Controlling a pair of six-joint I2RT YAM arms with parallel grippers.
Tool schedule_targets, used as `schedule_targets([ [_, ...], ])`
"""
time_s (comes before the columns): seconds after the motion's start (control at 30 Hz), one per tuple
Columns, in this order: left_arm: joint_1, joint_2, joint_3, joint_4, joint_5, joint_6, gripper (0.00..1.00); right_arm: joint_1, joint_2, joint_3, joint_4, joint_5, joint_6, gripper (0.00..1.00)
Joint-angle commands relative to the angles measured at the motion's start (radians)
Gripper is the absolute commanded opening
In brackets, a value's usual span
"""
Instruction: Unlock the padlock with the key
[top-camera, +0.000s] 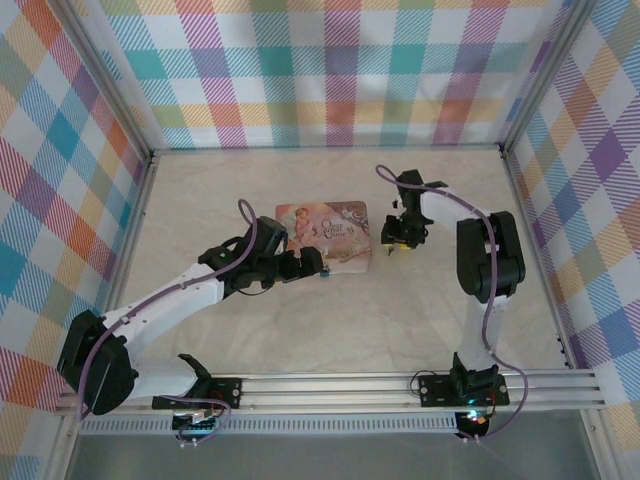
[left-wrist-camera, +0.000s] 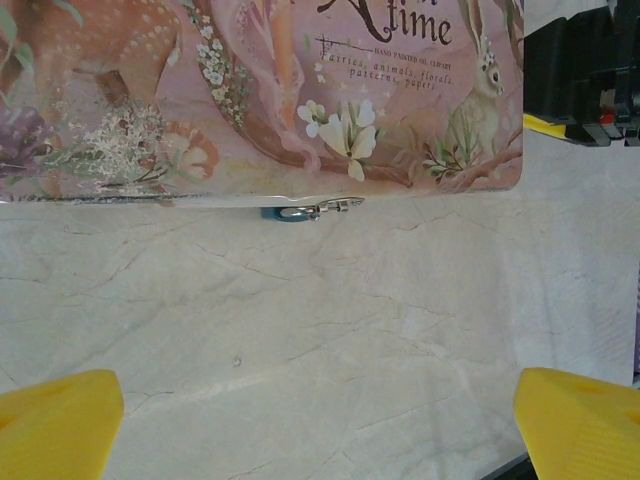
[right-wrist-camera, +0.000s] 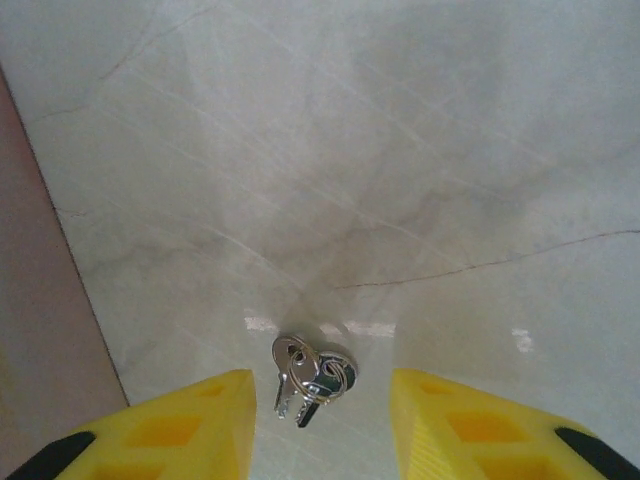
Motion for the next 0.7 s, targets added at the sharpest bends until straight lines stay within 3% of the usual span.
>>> schedule_targets([
  [0.0,-0.013,-0.003,-0.030,0.020,-0.008,-0.020,1.00,0.013,0.032,0.037,-0.024,-0.007,-0.021,0.37],
  [0.27,-0.013,-0.014,-0.054,0.034,-0.010,-0.038,1.00,0.018,0.068,0.053,-0.023,0.010,-0.027,0.27],
  [0.5,-0.015,-0.016,-0.067,0.047,-0.007,-0.047,1.00,0.018,0.070,0.048,-0.015,-0.010,-0.025,0.03],
  [0.67,-0.016,-0.016,-0.068,0.049,-0.007,-0.047,1.00,0.018,0.022,0.024,0.003,-0.028,-0.012,0.00],
])
